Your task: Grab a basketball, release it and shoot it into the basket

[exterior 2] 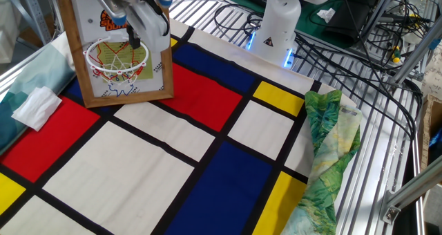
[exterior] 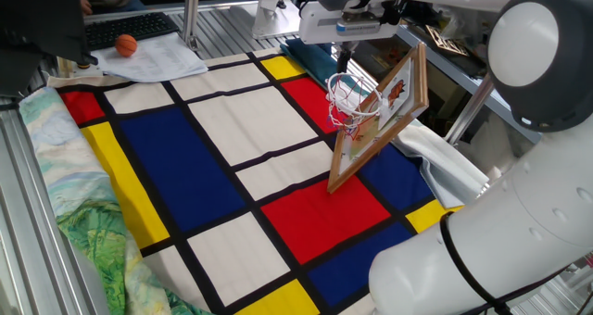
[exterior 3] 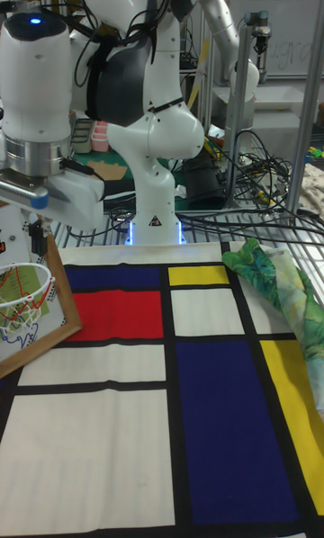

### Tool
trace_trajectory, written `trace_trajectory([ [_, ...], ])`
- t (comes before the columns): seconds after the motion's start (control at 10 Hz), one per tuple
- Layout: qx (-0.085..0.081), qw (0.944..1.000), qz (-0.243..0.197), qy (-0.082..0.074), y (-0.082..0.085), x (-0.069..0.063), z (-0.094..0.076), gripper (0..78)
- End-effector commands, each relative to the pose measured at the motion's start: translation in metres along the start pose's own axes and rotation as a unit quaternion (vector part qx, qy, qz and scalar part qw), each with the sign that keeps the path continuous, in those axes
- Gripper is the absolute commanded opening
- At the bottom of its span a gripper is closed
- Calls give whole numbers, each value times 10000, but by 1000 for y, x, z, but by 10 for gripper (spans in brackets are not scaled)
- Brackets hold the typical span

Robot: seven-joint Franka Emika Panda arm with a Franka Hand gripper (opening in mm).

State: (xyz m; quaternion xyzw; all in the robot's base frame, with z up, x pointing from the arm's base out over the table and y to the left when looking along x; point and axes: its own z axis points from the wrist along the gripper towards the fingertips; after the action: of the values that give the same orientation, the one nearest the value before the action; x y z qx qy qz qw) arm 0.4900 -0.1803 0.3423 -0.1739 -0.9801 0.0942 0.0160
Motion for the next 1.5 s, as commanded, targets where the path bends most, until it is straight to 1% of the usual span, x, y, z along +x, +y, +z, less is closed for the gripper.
trace_trajectory([
  [0.1, -171, 9979, -585, 230, 0, 0, -1, 12],
  [0.2, -190, 9947, -999, 119, 0, 0, -1, 12],
  [0.3, -203, 9914, -1290, 115, 0, 0, -1, 12],
  [0.4, -261, 9882, -1505, 144, 0, 0, -1, 12],
  [0.5, -261, 9882, -1505, 144, 0, 0, -1, 12],
  [0.6, -513, 9890, -1375, 190, 0, 0, -1, 12],
  [0.7, -427, 9938, -1001, 241, 0, 0, -1, 12],
  [0.8, -414, 9956, -773, 325, 4, 2, -3, 12],
  [0.9, -401, 9968, -577, 387, 27, 15, -9, 12],
  [1.0, -393, 9972, -495, 404, 40, 23, -12, 12],
  [1.1, -433, 9974, -404, 421, 60, 37, -13, 12],
  [1.2, -483, 9974, -284, 442, 73, 45, -13, 12],
  [1.4, -533, 9977, -32, 427, 96, 60, -8, 12],
  [1.5, -567, 9978, 33, 356, 100, 63, -1, 12],
])
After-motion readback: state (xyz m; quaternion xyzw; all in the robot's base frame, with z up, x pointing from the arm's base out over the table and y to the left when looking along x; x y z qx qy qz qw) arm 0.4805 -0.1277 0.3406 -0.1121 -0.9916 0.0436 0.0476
